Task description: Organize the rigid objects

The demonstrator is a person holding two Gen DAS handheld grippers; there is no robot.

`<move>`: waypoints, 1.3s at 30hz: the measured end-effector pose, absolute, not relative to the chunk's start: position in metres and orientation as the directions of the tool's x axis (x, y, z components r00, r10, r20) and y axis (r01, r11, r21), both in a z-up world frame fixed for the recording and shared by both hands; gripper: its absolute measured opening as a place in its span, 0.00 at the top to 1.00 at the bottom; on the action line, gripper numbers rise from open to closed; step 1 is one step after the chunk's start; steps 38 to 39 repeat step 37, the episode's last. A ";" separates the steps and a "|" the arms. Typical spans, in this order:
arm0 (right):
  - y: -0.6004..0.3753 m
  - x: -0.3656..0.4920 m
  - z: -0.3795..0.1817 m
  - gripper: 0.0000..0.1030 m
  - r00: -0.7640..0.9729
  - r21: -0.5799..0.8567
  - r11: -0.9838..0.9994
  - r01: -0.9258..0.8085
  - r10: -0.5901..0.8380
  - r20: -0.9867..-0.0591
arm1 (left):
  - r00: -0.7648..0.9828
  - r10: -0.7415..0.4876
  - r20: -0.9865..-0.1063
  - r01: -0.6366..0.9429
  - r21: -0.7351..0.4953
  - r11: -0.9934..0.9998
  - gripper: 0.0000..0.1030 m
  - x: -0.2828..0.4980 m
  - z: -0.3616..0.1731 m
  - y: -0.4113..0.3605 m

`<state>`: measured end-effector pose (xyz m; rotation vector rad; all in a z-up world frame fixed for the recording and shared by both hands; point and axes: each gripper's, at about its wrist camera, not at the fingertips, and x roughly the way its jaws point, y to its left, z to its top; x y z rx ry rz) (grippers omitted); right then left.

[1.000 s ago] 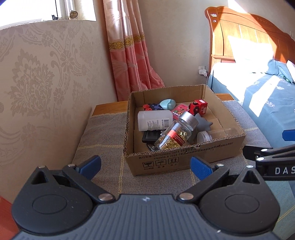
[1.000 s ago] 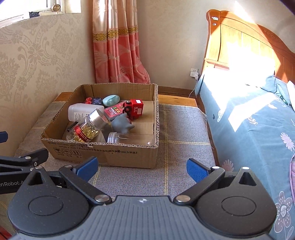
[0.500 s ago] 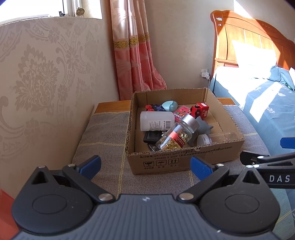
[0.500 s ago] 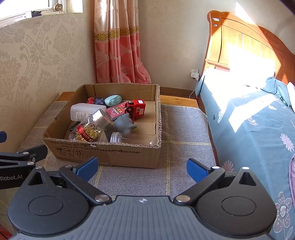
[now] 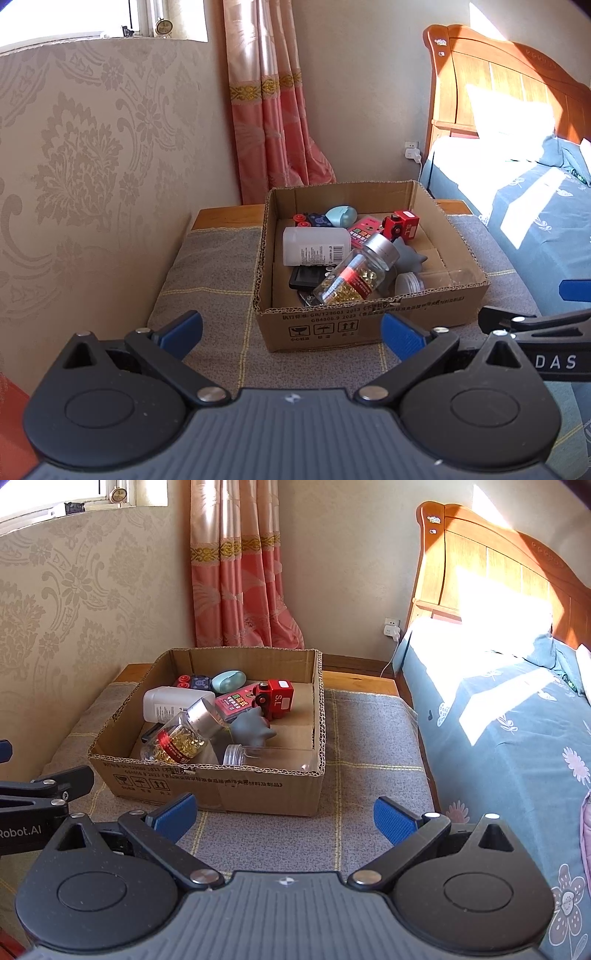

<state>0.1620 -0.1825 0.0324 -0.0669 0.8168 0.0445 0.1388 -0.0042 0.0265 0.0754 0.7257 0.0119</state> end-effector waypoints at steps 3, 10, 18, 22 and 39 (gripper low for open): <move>-0.183 0.161 0.033 0.00 0.685 -0.042 0.997 -0.065 0.014 -0.728 | 0.746 0.040 -0.664 0.012 0.073 0.997 0.01 0.139 0.026 -0.004; -0.185 0.161 0.033 0.00 0.687 -0.040 0.997 -0.061 0.013 -0.727 | 0.746 0.043 -0.665 0.008 0.073 0.997 0.01 0.140 0.026 -0.005; -0.185 0.160 0.034 0.00 0.687 -0.037 0.997 -0.064 0.017 -0.727 | 0.743 0.049 -0.668 0.000 0.073 0.997 0.01 0.140 0.026 -0.004; -0.185 0.160 0.034 0.00 0.687 -0.037 0.997 -0.064 0.017 -0.727 | 0.744 0.050 -0.666 -0.001 0.074 0.997 0.01 0.139 0.027 -0.004; -0.185 0.159 0.034 0.00 0.688 -0.034 0.997 -0.062 0.018 -0.725 | 0.743 0.049 -0.667 0.001 0.074 0.997 0.01 0.139 0.027 -0.006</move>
